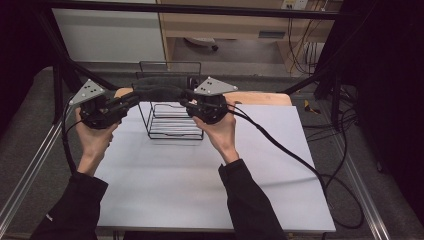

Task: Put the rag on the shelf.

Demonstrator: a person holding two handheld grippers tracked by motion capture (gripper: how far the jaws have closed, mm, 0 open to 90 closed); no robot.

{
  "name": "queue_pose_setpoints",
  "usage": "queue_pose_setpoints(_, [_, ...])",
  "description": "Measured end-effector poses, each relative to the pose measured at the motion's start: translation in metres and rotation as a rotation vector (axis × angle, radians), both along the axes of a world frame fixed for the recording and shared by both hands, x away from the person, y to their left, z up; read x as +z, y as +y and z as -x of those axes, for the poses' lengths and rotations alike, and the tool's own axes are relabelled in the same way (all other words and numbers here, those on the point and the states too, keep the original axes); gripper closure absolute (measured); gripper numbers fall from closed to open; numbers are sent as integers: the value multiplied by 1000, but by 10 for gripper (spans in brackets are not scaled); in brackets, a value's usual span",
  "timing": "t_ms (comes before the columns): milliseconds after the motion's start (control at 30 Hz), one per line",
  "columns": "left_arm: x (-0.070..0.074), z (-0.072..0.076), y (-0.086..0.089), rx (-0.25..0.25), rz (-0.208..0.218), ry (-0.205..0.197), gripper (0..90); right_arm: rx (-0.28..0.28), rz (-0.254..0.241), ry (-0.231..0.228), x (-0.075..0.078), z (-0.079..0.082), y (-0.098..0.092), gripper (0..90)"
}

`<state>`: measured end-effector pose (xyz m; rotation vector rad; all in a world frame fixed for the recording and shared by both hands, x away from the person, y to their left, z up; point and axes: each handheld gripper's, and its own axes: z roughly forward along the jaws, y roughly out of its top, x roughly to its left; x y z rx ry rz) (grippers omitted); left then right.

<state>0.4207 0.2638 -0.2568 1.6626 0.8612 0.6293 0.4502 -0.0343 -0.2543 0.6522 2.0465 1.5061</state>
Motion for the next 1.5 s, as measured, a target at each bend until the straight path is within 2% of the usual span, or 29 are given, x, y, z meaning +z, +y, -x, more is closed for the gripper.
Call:
queue_pose_setpoints(167, [-8, 1, 1, 1, -16, 28, 758, -16, 11, 17, -8, 2, -1, 633])
queue_pose_setpoints(567, [-20, 2, 0, 5, -47, 62, 751, -41, -12, 35, -17, 6, -3, 538])
queue_pose_setpoints(833, [-34, -3, -1, 9, -74, 115, 710, -41, -11, 124, -31, 5, -7, 506])
queue_pose_setpoints(1067, [-48, -16, -6, 26, -99, 158, 690, -45, -18, 183, -51, -9, -7, 492])
queue_pose_setpoints(1267, [-59, -29, -9, 59, -119, 198, 615, -71, -9, 197, -65, -23, -8, 426])
queue_pose_setpoints(1500, [-66, -26, -7, 59, -126, 205, 502, -80, -23, 179, -72, -21, -18, 292])
